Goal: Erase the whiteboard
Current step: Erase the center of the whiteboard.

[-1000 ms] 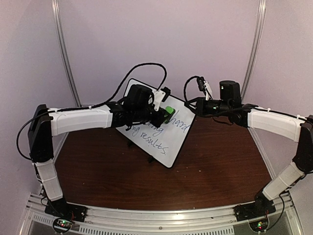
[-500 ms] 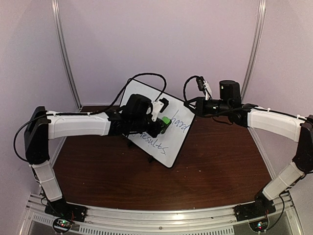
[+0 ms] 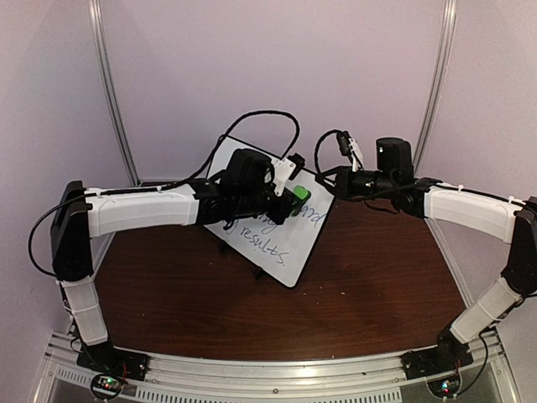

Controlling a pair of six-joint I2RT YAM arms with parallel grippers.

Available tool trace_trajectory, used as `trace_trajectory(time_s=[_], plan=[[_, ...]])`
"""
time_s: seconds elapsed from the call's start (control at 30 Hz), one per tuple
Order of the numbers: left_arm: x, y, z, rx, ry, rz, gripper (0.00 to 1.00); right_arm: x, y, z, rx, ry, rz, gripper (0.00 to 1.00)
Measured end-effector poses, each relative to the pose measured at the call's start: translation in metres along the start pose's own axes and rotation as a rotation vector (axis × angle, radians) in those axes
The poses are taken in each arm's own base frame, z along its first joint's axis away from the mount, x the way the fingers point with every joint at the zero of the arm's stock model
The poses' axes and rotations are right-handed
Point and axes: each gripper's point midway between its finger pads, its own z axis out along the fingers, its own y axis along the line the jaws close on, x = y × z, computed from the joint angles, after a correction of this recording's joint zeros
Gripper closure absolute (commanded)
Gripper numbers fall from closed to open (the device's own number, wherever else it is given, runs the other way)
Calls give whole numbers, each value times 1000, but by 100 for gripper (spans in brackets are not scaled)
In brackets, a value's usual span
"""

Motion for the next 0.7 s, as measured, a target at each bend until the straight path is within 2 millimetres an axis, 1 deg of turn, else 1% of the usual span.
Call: trace_trajectory(time_s=[0.07,0.2,0.23,0.3,0.33,0.57,0.6,0.7], plan=[[8,0,-3,0,5,0,83,0,1,0,-6,1,-2,100],[38,0,-9,-1,57,1,83,-2,4,1,-20,0,-17,100],[48,-1,-11,-1,76,0,83,-2,5,1,-23,0,-21,100],[61,-2,-12,0,103,-2,83,-2,6,1,-27,0,-27,100],[64,-2,-13,0,110,-4,83,-2,6,1,-27,-1,-28,100],[62,-2,-11,-3,130,-3,83,-2,6,1,-25,-1,-28,100],[59,-2,-9,-2,138,-1,83,-2,5,1,-21,-1,-27,100],[42,-3,-3,0,134,7,83,-2,0,1,4,-1,-15,100]])
